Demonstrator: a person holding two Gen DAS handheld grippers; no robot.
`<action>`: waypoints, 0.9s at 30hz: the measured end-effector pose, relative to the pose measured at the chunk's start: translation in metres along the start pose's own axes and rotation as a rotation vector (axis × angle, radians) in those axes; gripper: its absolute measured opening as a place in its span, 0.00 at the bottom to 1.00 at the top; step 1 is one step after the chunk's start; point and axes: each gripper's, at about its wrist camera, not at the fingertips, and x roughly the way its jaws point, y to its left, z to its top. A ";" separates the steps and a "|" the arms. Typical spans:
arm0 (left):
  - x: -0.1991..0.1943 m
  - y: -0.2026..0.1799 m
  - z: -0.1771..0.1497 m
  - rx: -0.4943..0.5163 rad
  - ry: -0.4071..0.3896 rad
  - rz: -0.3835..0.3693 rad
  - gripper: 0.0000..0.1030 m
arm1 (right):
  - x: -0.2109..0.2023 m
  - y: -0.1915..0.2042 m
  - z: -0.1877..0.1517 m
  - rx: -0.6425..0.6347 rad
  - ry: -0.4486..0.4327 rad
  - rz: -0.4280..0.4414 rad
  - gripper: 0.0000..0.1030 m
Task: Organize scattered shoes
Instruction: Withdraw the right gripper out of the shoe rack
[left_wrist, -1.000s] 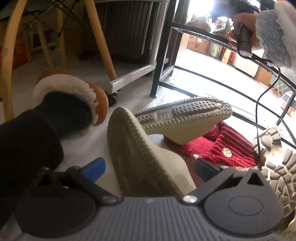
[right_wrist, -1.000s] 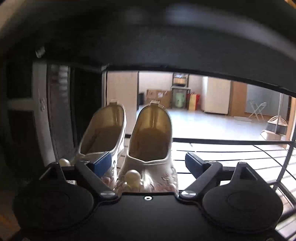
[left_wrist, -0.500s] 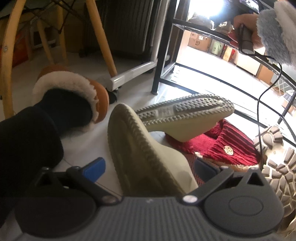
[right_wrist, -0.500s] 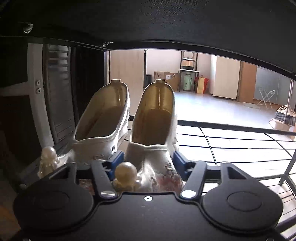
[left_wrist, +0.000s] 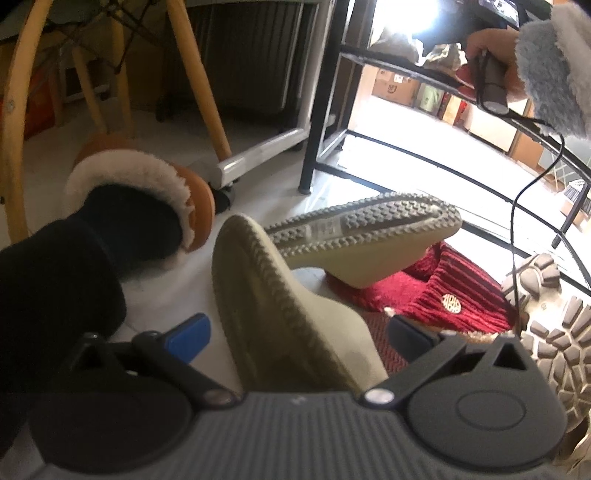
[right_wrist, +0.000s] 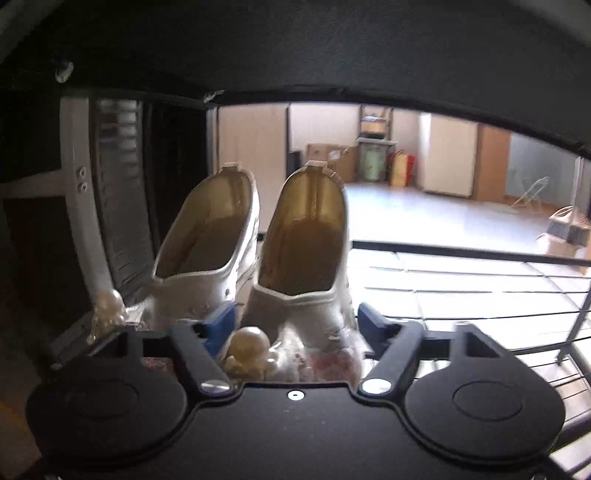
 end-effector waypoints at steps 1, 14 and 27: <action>-0.001 -0.001 0.000 0.006 -0.006 -0.004 1.00 | -0.005 0.000 0.001 -0.014 -0.011 -0.014 0.90; -0.042 -0.037 0.007 0.175 -0.094 -0.072 1.00 | -0.150 -0.052 0.000 -0.037 -0.019 -0.037 1.00; -0.098 -0.070 0.029 0.250 -0.149 -0.119 1.00 | -0.293 -0.114 -0.067 0.099 0.093 0.001 1.00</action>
